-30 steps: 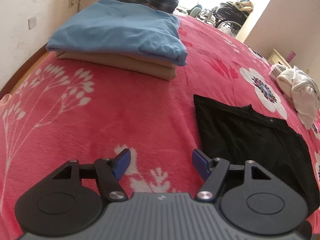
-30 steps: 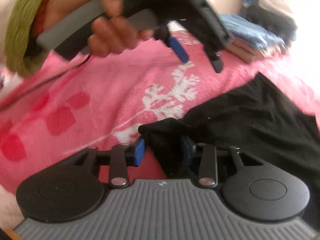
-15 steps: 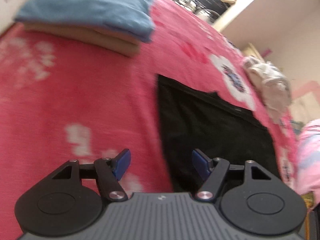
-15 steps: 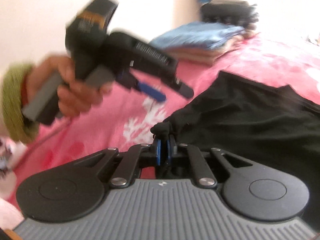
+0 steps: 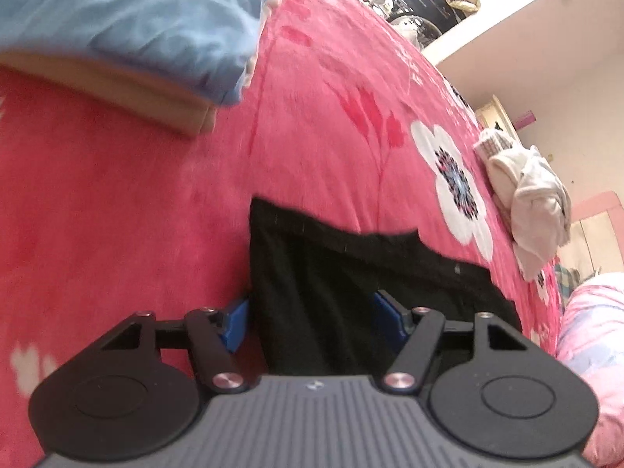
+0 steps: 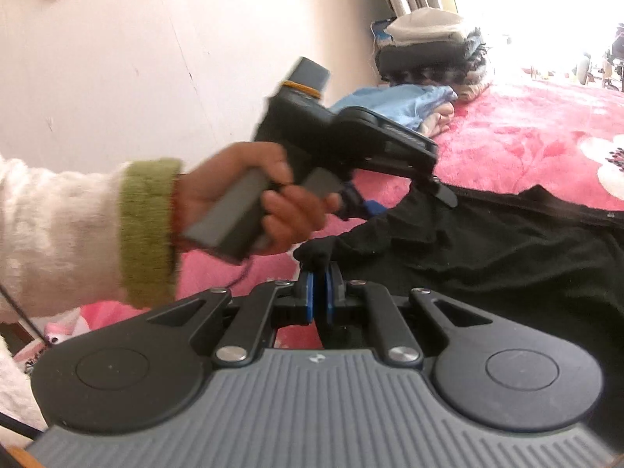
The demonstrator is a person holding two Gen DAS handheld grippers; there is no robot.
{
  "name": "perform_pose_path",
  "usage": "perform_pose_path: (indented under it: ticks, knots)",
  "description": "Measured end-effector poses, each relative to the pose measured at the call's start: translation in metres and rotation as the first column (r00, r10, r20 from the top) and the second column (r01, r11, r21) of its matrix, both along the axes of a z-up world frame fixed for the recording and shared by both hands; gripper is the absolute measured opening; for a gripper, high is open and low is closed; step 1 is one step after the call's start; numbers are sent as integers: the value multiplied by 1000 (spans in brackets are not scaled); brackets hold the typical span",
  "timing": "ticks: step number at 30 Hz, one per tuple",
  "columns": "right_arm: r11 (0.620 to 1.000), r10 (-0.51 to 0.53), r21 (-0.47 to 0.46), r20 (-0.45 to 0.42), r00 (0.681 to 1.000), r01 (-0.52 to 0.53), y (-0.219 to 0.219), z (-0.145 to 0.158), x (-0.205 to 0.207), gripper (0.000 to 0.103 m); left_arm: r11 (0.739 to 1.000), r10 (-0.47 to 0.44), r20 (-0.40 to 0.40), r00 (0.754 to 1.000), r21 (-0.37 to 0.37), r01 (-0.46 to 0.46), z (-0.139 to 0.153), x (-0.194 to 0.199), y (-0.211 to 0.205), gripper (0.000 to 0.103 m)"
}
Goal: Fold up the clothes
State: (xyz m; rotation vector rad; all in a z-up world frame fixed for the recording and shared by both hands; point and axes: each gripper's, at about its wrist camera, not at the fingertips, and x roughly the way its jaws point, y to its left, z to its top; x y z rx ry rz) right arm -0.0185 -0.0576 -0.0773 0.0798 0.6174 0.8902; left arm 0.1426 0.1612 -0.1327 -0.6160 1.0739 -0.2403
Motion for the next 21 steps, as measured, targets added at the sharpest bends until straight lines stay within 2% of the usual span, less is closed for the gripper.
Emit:
perform_pose_path:
  ticks: [3,4,5,6,7,10,15,18,21]
  knots:
    - [999,-10,41,-12,1000,11,-8,5,-1,4,999,50,-17,999,-9,-50,-4,14,1,56]
    - [998,-19,51,-17,1000,20,-11,5,-2,4,998,63,-21,998,-8,-63,-5,18,1,48]
    - [998,-31,59,-21,999,33,-14,5,-3,4,997,77,-26,997,-6,-77,-6,22,1,34]
    - [997,-44,67,-25,999,45,-18,4,-4,4,996,90,-30,995,-5,-90,-7,25,0,26]
    - [996,-56,75,-30,998,58,-22,4,-5,4,995,104,-34,994,-4,-104,-8,29,0,14]
    - [991,-92,98,-43,995,96,-32,3,-8,4,988,147,-61,987,-31,-149,-8,32,0,10]
    - [961,-225,150,-68,972,232,-67,6,-20,4,991,134,4,991,-31,-134,19,35,-29,9]
    - [921,-332,185,-92,939,344,-100,8,-31,4,996,86,60,994,-37,-84,43,41,-67,9]
    - [855,-451,225,-125,884,468,-139,12,-44,4,1000,3,112,994,-29,0,67,48,-120,9]
